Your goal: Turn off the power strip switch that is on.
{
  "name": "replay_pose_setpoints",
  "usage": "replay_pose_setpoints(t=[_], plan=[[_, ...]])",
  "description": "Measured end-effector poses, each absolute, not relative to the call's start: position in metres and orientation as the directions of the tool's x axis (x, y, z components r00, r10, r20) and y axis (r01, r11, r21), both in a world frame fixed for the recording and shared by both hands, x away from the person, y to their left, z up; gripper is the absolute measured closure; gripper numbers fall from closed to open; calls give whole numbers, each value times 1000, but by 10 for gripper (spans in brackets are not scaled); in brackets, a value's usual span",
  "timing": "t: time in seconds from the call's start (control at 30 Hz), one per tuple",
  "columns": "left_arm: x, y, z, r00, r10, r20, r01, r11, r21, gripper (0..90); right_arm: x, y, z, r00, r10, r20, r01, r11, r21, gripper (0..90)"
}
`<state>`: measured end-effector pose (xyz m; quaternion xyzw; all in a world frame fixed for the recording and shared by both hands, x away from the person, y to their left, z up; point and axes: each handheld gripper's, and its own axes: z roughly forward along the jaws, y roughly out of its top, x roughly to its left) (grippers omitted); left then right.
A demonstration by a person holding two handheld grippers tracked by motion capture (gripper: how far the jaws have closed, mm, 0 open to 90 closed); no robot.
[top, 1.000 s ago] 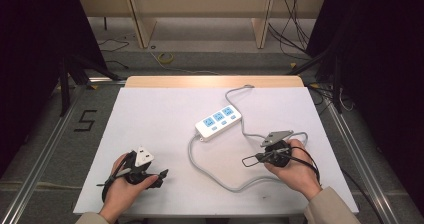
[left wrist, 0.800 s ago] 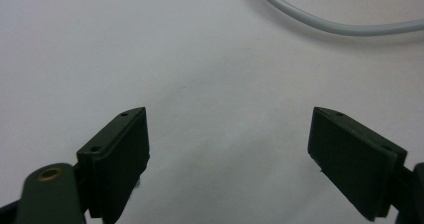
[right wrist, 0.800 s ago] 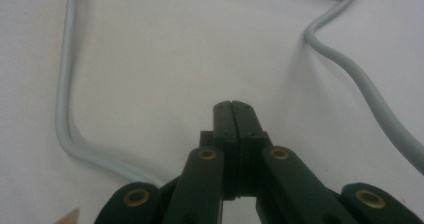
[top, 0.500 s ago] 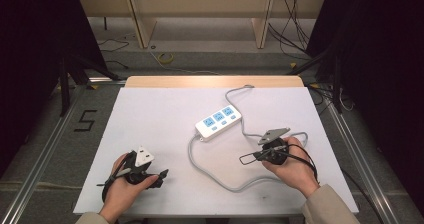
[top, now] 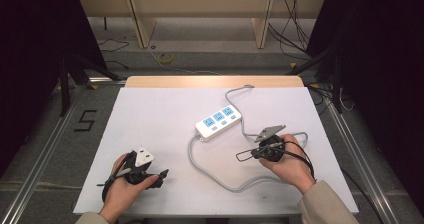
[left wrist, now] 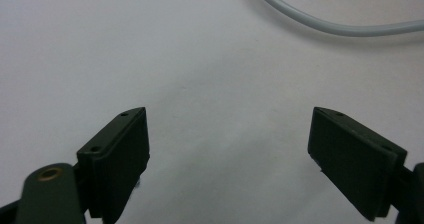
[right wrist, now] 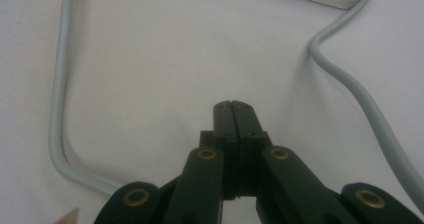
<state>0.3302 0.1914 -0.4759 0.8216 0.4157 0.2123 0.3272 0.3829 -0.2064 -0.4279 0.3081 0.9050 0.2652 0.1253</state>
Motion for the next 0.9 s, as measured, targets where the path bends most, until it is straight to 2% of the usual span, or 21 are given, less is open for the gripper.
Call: replay_pose_setpoints(t=[0.9], plan=[[330, 190, -476, 566, 821, 79, 542, -442, 715, 163, 395, -192, -428, -789, 612, -57, 490, 682, 544, 900]])
